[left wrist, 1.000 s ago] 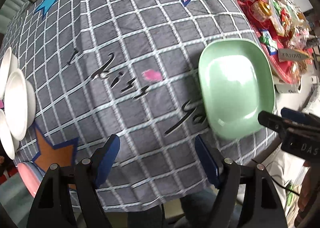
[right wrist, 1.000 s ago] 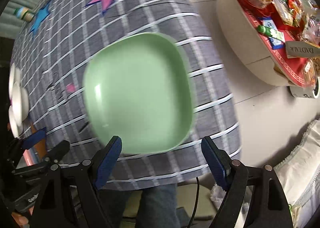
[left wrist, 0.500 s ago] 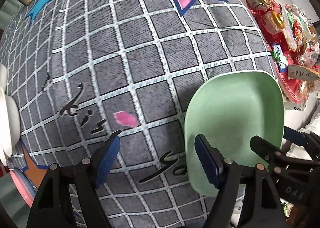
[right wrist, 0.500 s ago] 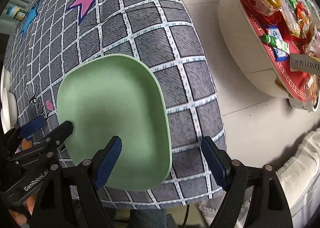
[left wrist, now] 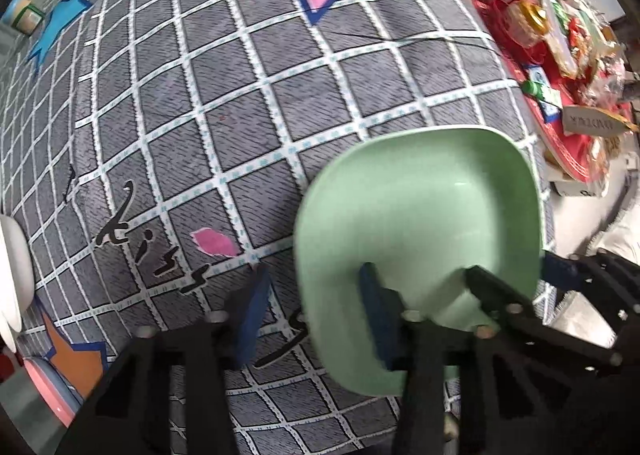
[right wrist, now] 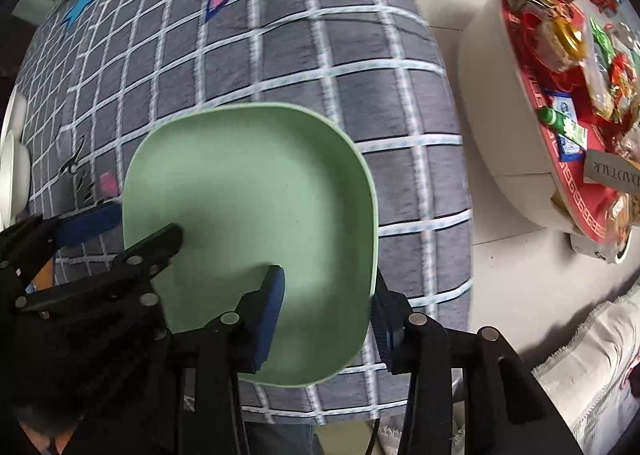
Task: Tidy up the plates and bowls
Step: 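Carry the green plate with both grippers and lower it onto the pink plate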
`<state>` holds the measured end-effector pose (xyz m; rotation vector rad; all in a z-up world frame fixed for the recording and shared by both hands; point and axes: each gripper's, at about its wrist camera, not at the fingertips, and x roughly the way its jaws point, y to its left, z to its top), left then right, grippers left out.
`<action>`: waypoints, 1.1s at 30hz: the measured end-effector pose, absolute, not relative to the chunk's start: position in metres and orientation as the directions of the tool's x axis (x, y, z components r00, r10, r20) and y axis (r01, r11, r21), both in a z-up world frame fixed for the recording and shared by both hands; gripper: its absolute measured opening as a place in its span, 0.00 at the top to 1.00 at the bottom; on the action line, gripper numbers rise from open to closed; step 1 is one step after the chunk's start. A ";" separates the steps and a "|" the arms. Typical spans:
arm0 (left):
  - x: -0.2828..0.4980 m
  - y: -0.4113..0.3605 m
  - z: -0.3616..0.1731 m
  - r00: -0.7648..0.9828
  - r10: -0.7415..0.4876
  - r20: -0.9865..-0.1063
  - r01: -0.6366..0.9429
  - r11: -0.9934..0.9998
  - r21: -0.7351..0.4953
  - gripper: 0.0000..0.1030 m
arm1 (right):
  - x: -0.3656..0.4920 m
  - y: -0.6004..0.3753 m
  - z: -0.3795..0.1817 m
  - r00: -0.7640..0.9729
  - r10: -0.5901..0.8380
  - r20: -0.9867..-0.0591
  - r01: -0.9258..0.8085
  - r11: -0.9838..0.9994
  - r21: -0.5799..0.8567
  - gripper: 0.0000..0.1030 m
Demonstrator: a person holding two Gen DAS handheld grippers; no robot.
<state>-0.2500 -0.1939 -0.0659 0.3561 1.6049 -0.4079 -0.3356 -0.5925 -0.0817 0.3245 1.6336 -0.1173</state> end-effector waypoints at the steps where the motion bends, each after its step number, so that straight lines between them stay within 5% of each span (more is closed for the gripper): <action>1: -0.251 -0.195 -0.066 -0.081 -0.026 -0.996 0.460 0.886 -0.060 0.68 | -0.336 -0.590 -0.081 -0.055 0.143 -0.988 0.281 0.952 0.122 0.58; 33: -0.279 -0.113 -0.104 -0.081 0.037 -0.996 0.300 0.954 0.011 0.70 | -0.311 -0.362 -0.062 -0.169 0.270 -0.948 0.135 0.959 0.249 0.59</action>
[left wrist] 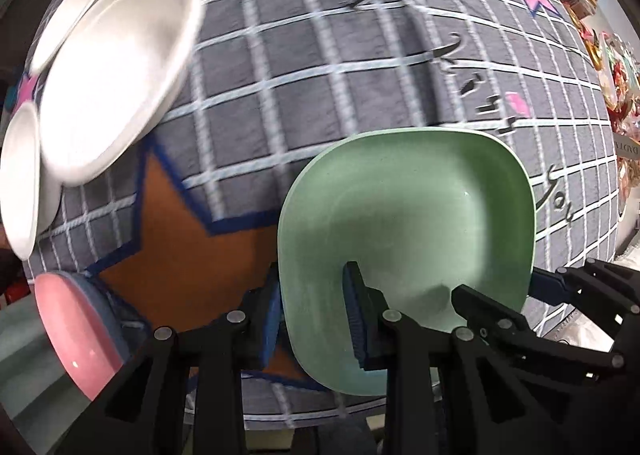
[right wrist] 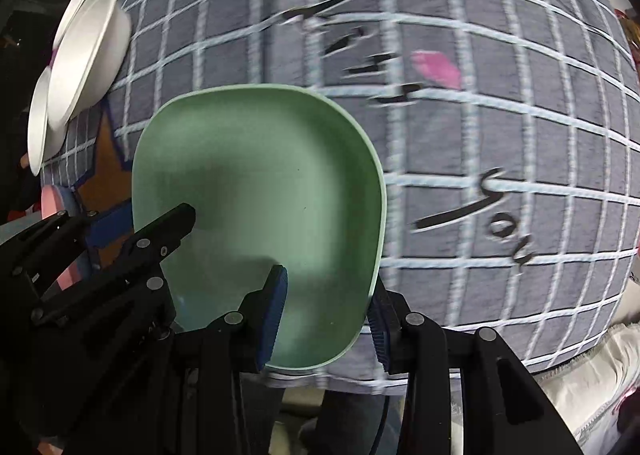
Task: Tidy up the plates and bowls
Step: 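Carry the green plate with both grippers and lower it onto the pink plate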
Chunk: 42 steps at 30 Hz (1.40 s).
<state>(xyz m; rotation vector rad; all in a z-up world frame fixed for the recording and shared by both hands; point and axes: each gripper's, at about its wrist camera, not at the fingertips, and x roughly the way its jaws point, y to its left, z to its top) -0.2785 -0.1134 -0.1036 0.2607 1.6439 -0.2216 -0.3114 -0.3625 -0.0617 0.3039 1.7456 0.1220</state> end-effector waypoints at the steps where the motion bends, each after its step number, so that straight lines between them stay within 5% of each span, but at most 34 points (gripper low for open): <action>1: -0.279 -0.114 -0.105 -0.082 0.038 -0.996 0.297 0.955 0.012 0.70 | -0.314 -0.352 -0.060 -0.171 0.270 -0.947 0.133 0.959 0.250 0.59; 16: -0.308 -0.154 -0.123 -0.078 -0.018 -0.997 0.272 0.961 -0.039 0.70 | -0.343 -0.243 -0.055 -0.180 0.181 -0.967 0.069 0.983 0.171 0.58; 24: -0.306 -0.144 -0.112 -0.095 -0.026 -0.995 0.263 0.963 -0.051 0.71 | -0.331 -0.280 -0.049 -0.221 0.212 -0.952 0.093 0.976 0.196 0.59; 42: -0.280 -0.085 -0.057 0.013 0.029 -0.999 0.131 0.991 0.031 0.70 | -0.356 -0.115 0.056 -0.195 0.279 -0.940 -0.086 0.950 0.300 0.59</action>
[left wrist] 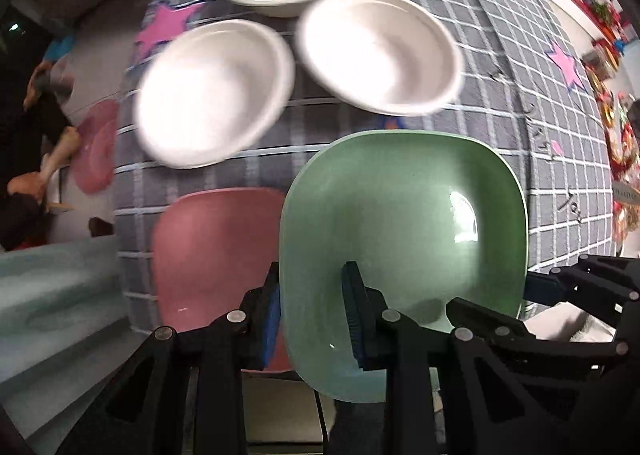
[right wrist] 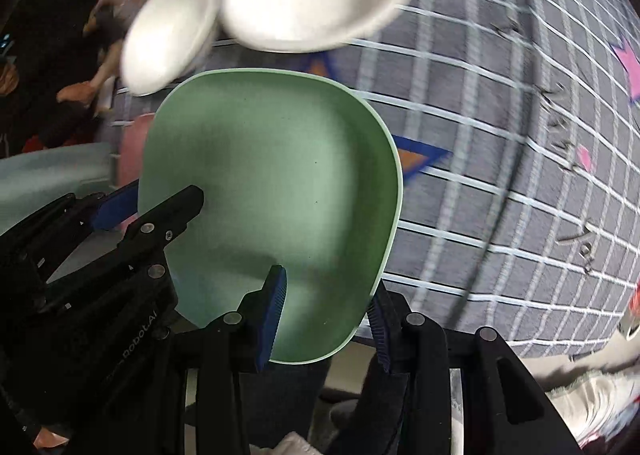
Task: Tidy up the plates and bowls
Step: 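Carry the green plate with both grippers and lower it onto the pink plate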
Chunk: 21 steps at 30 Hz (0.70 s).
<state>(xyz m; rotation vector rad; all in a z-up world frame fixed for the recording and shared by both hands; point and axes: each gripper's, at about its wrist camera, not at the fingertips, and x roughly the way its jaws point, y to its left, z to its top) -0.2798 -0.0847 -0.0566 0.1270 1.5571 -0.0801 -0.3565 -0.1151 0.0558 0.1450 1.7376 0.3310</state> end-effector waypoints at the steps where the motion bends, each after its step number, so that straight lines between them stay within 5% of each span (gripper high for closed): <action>1: -0.280 -0.079 -0.057 0.013 0.033 -0.999 0.119 0.992 0.035 0.70 | -0.359 -0.104 0.059 -0.194 0.282 -0.939 -0.098 0.947 0.305 0.59; 14: -0.304 0.050 -0.056 -0.019 0.078 -0.997 0.025 0.997 0.078 0.70 | -0.415 0.018 0.055 -0.249 0.305 -0.919 -0.173 0.920 0.352 0.59; 15: -0.304 0.053 -0.057 -0.020 0.083 -0.996 0.022 0.996 0.082 0.67 | -0.419 0.026 0.054 -0.251 0.305 -0.919 -0.170 0.920 0.352 0.59; 17: -0.299 0.063 -0.056 -0.023 0.102 -0.995 0.010 0.995 0.102 0.40 | -0.419 0.020 0.041 -0.252 0.298 -0.920 -0.166 0.924 0.345 0.57; 19: -0.300 0.079 -0.052 -0.008 0.126 -0.992 -0.019 0.992 0.126 0.28 | -0.420 0.018 0.037 -0.244 0.286 -0.927 -0.167 0.929 0.331 0.55; 21: -0.300 0.090 -0.051 -0.005 0.109 -0.994 -0.041 0.993 0.110 0.25 | -0.412 -0.004 0.025 -0.224 0.265 -0.938 -0.159 0.939 0.304 0.30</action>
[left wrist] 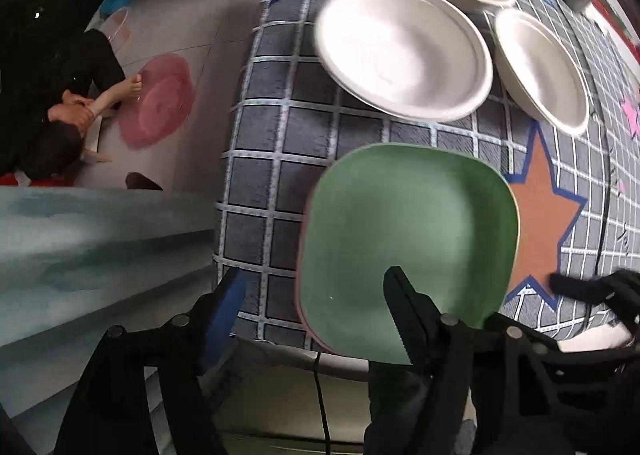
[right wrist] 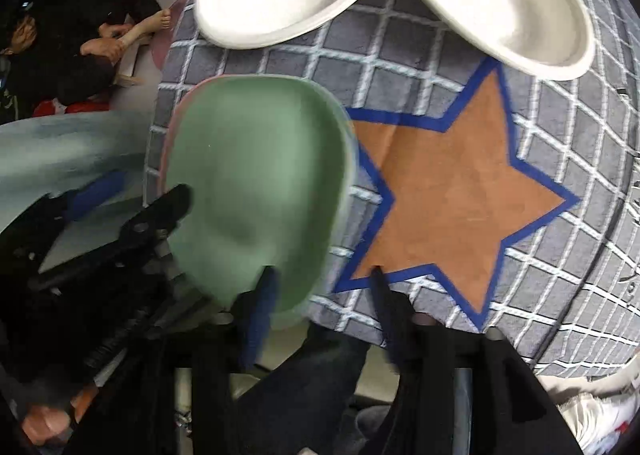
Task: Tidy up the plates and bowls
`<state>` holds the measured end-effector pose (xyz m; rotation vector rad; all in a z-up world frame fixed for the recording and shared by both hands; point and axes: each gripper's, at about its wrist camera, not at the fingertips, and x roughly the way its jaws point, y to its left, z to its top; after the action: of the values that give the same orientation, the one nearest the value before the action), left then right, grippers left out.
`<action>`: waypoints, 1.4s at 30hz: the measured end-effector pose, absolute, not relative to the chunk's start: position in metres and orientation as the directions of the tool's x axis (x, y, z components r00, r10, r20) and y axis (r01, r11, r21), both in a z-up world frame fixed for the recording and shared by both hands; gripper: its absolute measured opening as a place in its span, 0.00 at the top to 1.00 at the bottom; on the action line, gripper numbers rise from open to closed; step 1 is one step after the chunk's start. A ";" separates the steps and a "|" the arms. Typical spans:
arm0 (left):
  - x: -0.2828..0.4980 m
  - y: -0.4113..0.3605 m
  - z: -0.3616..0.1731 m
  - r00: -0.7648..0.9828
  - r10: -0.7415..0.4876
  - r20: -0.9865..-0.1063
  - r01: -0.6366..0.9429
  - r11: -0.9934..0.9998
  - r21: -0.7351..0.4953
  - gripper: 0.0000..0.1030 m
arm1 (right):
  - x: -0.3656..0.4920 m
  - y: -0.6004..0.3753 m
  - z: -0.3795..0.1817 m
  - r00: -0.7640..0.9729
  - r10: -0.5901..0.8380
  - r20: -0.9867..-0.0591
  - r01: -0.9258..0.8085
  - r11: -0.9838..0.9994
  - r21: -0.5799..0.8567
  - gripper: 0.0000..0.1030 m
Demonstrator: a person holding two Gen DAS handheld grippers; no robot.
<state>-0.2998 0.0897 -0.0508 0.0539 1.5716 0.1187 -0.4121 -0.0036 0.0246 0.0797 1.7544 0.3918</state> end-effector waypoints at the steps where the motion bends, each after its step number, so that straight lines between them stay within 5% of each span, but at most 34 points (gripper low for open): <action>1: -0.301 0.093 -0.050 -0.008 0.098 -0.995 -0.049 0.994 0.098 0.24 | -0.403 -0.031 0.007 -0.214 0.264 -0.941 -0.150 0.943 0.298 0.11; 18: -0.264 0.041 -0.010 0.080 0.002 -0.997 0.087 0.996 0.009 0.24 | -0.410 -0.169 0.002 -0.140 0.246 -0.959 0.160 0.961 0.224 0.07; 27: -0.205 0.010 0.003 0.134 0.020 -0.991 0.113 0.993 0.035 0.24 | -0.344 -0.212 0.015 -0.093 0.221 -0.971 0.140 0.968 0.207 0.07; 42: -0.127 -0.022 -0.052 0.087 0.101 -0.991 0.141 0.984 0.113 0.24 | -0.228 -0.225 -0.013 -0.080 0.215 -0.973 0.085 0.974 0.208 0.07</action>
<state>-0.1269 -0.0221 -0.0520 0.1972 1.4868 -0.0295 -0.2277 -0.2249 -0.0126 0.2304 1.6520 0.1092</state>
